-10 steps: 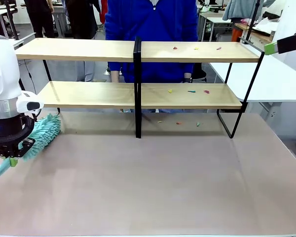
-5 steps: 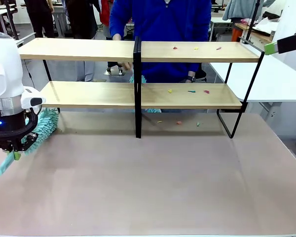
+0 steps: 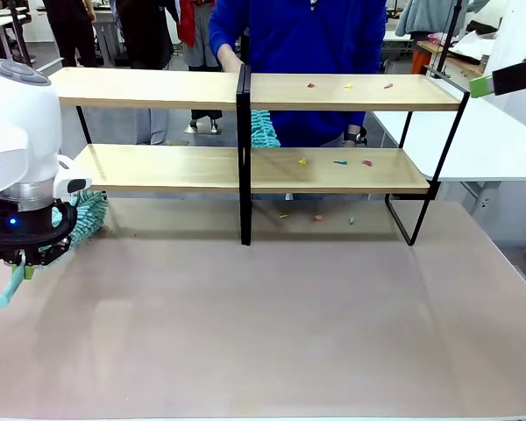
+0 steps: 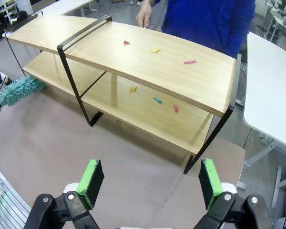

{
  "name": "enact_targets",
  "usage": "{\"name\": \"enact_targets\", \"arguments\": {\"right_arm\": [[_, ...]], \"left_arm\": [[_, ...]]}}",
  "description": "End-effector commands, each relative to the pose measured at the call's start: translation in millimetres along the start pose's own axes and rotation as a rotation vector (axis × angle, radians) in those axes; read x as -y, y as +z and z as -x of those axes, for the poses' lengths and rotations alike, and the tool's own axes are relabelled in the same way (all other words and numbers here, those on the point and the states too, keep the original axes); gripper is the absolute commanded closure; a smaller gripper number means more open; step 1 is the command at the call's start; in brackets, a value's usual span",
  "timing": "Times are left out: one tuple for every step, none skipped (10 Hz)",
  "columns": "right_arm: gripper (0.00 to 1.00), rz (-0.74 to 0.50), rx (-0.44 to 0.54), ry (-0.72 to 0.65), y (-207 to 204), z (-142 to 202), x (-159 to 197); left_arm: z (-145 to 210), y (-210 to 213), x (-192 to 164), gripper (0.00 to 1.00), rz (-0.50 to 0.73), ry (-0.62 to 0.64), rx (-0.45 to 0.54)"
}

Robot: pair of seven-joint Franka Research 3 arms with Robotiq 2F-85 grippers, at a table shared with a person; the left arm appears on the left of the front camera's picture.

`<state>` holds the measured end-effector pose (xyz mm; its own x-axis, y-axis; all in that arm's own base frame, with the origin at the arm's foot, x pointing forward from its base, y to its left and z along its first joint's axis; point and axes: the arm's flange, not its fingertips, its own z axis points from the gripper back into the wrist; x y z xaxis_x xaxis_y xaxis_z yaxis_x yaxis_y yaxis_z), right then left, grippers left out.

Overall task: Clean the shelves.
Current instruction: Clean a randomly selected level of the Shelf with the Duster.

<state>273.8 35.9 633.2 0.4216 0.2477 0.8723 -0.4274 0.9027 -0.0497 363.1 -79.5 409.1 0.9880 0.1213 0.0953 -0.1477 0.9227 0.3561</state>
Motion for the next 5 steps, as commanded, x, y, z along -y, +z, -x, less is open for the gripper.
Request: {"name": "enact_targets", "arguments": {"right_arm": [[0.00,-0.007,0.003,-0.003,0.3,-0.4,0.0],[0.00,-0.007,0.003,-0.003,0.3,-0.4,0.0],[0.00,-0.007,0.003,-0.003,0.3,-0.4,0.0],[0.00,-0.007,0.003,-0.003,0.3,-0.4,0.0],[0.00,-0.007,0.003,-0.003,0.3,-0.4,0.0]], "left_arm": [[0.5,-0.5,-2.0,0.88,-0.055,0.038,0.070],[1.8,-1.0,1.1,0.88,-0.058,-0.007,0.048],[2.3,-0.4,2.4,0.88,-0.018,-0.046,0.033],[0.8,-0.5,2.7,0.88,0.023,-0.070,-0.005],[4.3,0.2,7.1,0.88,-0.020,-0.032,0.012]]}}
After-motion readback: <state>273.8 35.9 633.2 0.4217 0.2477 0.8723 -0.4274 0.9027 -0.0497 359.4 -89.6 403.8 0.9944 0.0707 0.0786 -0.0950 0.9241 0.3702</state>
